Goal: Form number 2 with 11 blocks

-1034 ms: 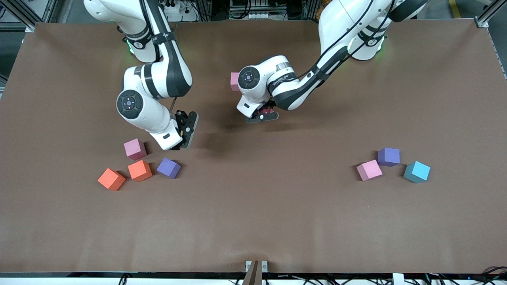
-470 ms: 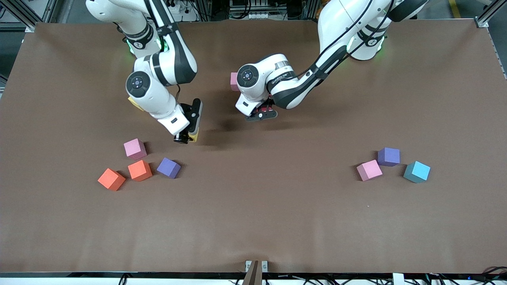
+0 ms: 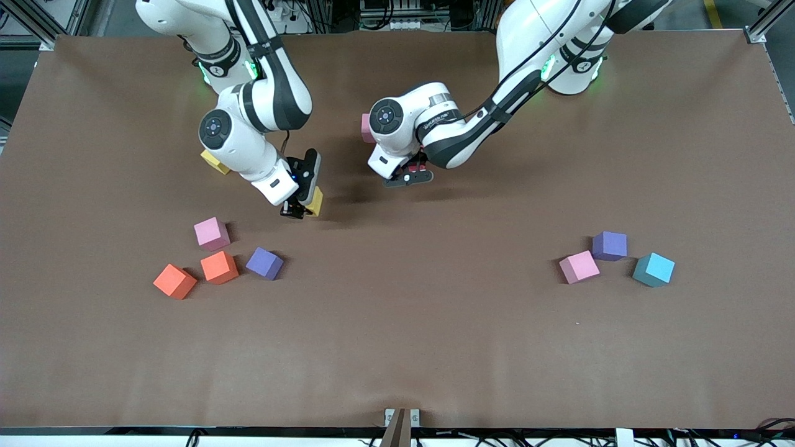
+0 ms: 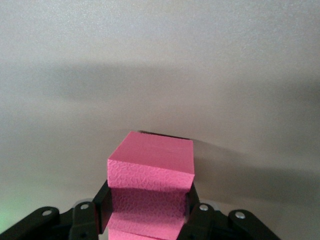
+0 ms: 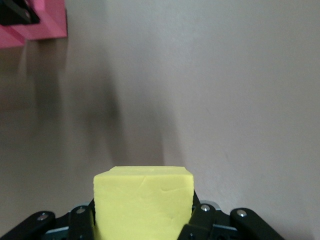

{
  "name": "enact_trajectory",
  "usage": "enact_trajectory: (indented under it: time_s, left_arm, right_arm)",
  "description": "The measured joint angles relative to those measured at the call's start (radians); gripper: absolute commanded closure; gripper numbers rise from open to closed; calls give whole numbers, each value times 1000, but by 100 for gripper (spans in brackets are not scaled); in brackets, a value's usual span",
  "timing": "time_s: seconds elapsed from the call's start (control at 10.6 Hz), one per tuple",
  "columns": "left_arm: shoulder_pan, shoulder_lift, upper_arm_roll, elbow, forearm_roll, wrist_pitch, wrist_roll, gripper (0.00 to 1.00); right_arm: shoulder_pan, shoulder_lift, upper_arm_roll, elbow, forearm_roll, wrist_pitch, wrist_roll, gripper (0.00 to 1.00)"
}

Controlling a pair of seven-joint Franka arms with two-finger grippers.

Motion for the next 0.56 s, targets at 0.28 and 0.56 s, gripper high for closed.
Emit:
enact_trajectory:
  time_s: [0.28,0.56]
  left_arm:
    - [0,0,0,0,0,-1,0,37]
    - [-1,0,0,-3,0,-2,0,30]
  right_arm:
    - [9,0,1,-2,42,1,-36,100]
    - [25,0,1,-3,43,21,-36,100]
